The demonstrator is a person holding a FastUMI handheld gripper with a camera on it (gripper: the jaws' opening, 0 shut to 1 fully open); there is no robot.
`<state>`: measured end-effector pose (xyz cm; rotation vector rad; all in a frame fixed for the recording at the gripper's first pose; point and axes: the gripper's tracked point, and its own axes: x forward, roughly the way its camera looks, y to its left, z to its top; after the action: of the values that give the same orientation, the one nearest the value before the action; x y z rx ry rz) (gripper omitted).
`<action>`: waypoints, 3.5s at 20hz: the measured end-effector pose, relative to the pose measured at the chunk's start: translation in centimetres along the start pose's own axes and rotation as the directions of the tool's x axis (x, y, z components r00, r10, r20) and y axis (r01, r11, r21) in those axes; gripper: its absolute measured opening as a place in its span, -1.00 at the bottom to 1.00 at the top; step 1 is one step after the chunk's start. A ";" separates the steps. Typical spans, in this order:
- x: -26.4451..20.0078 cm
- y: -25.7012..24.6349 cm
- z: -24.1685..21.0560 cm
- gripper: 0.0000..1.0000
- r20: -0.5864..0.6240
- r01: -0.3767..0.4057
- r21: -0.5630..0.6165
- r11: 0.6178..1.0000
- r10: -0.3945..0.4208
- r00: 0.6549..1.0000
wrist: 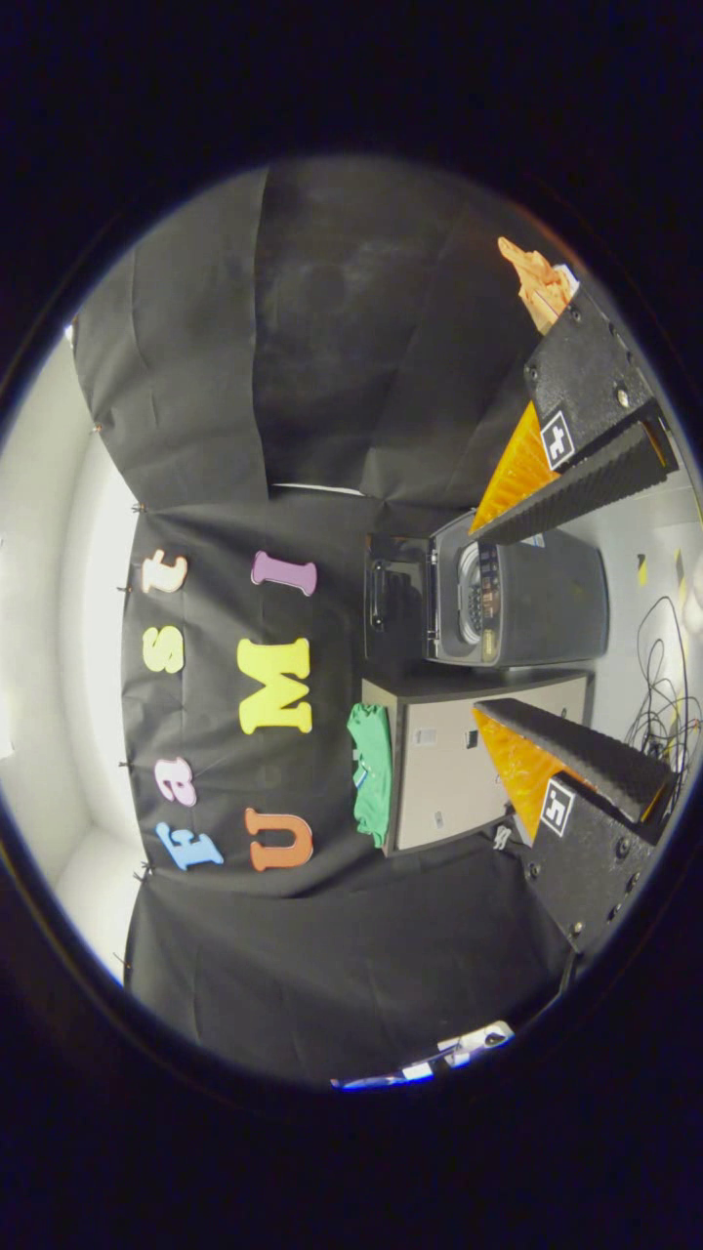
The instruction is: Put the clothes into the washing machine and then close the washing machine lid.
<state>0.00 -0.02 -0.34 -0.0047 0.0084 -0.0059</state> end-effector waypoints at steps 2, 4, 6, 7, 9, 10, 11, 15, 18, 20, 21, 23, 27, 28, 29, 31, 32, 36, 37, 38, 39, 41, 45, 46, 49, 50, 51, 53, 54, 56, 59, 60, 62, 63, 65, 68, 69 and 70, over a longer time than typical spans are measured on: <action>-0.1 0.1 0.0 0.99 -0.010 -0.003 0.004 1.000 0.003 1.000; -0.1 0.1 -0.1 0.99 -0.022 -0.006 0.007 1.000 0.006 1.000; -0.2 0.2 0.0 0.99 -0.030 -0.014 0.009 1.000 0.014 0.999; -0.2 0.2 0.1 0.99 -0.028 -0.016 0.006 1.000 0.016 0.999; -0.1 0.3 0.2 0.99 -0.026 -0.019 0.000 1.000 0.019 0.999; -0.2 0.4 0.1 0.99 -0.027 -0.024 -0.001 1.000 0.024 0.999; -0.1 0.4 0.2 0.99 -0.028 -0.029 -0.004 1.000 0.029 0.999; 0.0 0.4 0.6 0.99 -0.022 -0.037 -0.015 0.999 0.036 0.999; 0.0 0.4 0.6 0.99 -0.016 -0.041 -0.007 0.999 0.041 0.999; 0.4 0.6 0.8 0.99 -0.013 -0.039 -0.002 0.999 0.039 0.999; 0.9 0.8 1.1 0.99 -0.014 -0.033 0.001 0.999 0.033 0.999; 3.2 2.4 2.4 0.99 -0.006 -0.036 0.005 0.999 0.036 0.999; 8.5 4.2 5.9 0.99 -0.002 -0.032 0.015 0.999 0.032 0.999; 9.8 4.9 6.5 0.99 -0.010 -0.033 0.025 0.999 0.034 0.999; 11.2 5.8 7.5 0.99 -0.014 -0.039 0.034 0.999 0.040 0.999; 14.7 7.8 9.4 0.98 -0.021 -0.049 0.038 0.998 0.050 0.999; 16.6 9.0 10.3 0.98 -0.032 -0.058 0.036 0.998 0.060 0.998; 25.1 14.8 14.5 0.99 -0.045 -0.123 0.020 0.992 0.124 0.991; 27.3 16.3 15.4 0.99 -0.054 -0.141 0.013 0.990 0.141 0.989; 29.6 17.8 16.0 0.99 -0.063 -0.156 0.011 0.988 0.157 0.986; 31.7 19.4 16.7 0.99 -0.071 -0.178 0.015 0.984 0.178 0.981; 36.1 22.6 17.9 0.99 -0.086 -0.206 0.017 0.978 0.207 0.975; 44.2 28.5 16.6 0.98 -0.195 -0.235 0.009 0.972 0.232 0.953; 46.0 30.0 15.8 0.98 -0.228 -0.244 0.005 0.970 0.239 0.944; 51.1 33.3 12.6 0.98 -0.320 -0.255 -0.020 0.967 0.235 0.918; 52.5 34.1 11.3 0.98 -0.352 -0.254 -0.029 0.967 0.228 0.908; 54.0 34.8 10.2 0.98 -0.377 -0.255 -0.029 0.967 0.225 0.898; 56.0 35.8 7.8 0.98 -0.438 -0.253 -0.035 0.967 0.213 0.873; 56.6 36.2 6.9 0.97 -0.463 -0.252 -0.033 0.967 0.208 0.861; 57.7 36.5 5.5 0.98 -0.495 -0.236 -0.054 0.970 0.179 0.851; 58.1 36.8 5.5 0.98 -0.491 -0.226 -0.102 0.969 0.149 0.859; 58.2 37.0 5.3 0.99 -0.496 -0.226 -0.110 0.968 0.144 0.857; 58.2 36.8 5.1 0.99 -0.507 -0.209 -0.105 0.972 0.128 0.852; 58.3 36.8 5.1 0.99 -0.512 -0.195 -0.091 0.977 0.122 0.850; 58.4 36.6 5.1 0.98 -0.539 -0.210 -0.102 0.972 0.123 0.833; 58.2 37.1 5.6 0.81 -0.566 -0.265 -0.129 0.956 0.148 0.811; 58.6 36.5 5.3 0.48 -0.564 -0.267 -0.144 0.953 0.142 0.814; 59.1 35.8 5.3 0.16 -0.556 -0.253 -0.163 0.954 0.123 0.822</action>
<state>59.30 35.46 4.29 -0.2375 0.5822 0.1961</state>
